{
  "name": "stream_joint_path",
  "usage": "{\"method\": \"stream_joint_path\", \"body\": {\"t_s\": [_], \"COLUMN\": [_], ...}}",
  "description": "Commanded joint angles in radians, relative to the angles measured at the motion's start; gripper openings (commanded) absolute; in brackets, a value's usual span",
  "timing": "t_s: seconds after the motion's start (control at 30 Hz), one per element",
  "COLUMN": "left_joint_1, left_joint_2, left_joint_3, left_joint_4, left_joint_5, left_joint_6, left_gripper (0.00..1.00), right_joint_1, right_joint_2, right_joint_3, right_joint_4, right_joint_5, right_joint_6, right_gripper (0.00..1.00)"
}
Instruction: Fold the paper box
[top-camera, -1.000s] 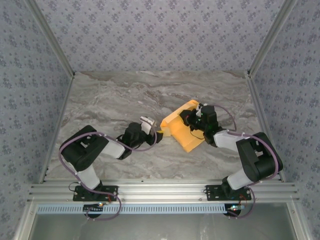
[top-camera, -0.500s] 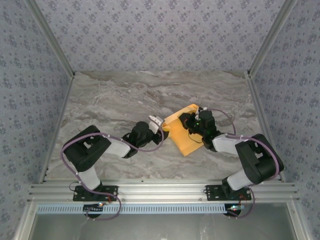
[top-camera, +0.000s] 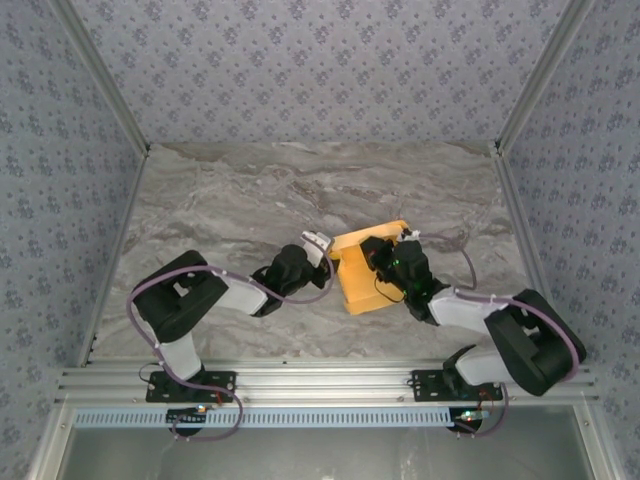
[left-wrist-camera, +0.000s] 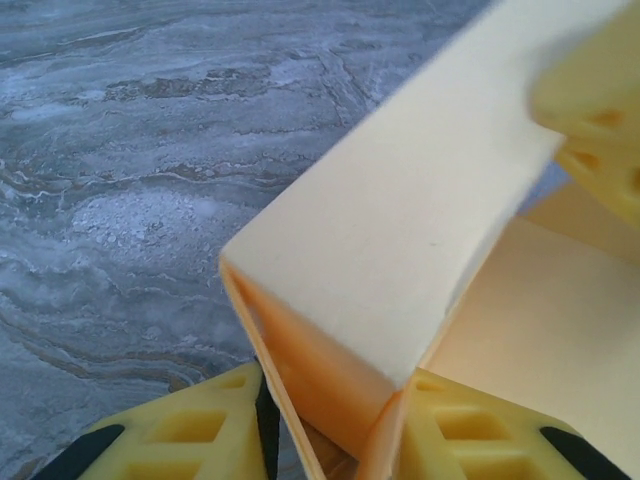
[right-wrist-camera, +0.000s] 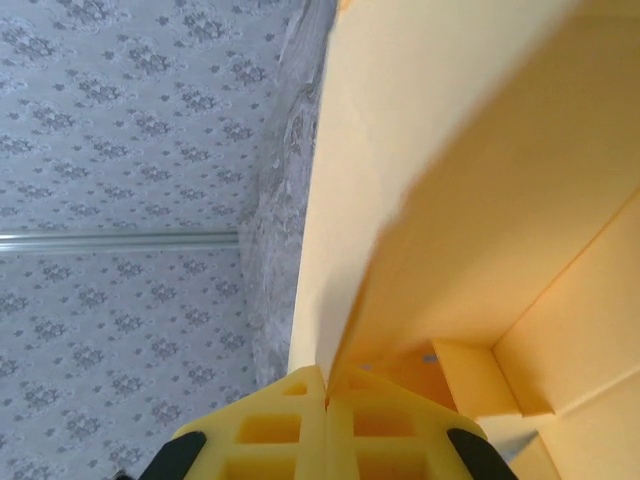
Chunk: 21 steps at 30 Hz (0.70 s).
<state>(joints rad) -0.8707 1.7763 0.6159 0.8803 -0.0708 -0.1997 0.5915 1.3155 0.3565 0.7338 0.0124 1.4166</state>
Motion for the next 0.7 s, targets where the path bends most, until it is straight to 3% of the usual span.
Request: {"method": "stream_joint_path", "body": {"t_s": [0.0, 0.67], "left_joint_1": [-0.022, -0.128], "left_joint_2": [0.037, 0.177], "left_joint_3": [-0.019, 0.121], "left_joint_4": [0.106, 0.207], "left_joint_5": [-0.083, -0.239], "left_joint_6": [-0.105, -0.123], "left_gripper": [0.32, 0.31], "right_joint_1": [0.038, 0.07], "right_joint_2": [-0.052, -0.13], "right_joint_3": [-0.037, -0.061], "right_joint_4": [-0.118, -0.172], "right_joint_5": [0.073, 0.143], "right_joint_6": [0.045, 0.109], "right_gripper": [0.0, 0.0]}}
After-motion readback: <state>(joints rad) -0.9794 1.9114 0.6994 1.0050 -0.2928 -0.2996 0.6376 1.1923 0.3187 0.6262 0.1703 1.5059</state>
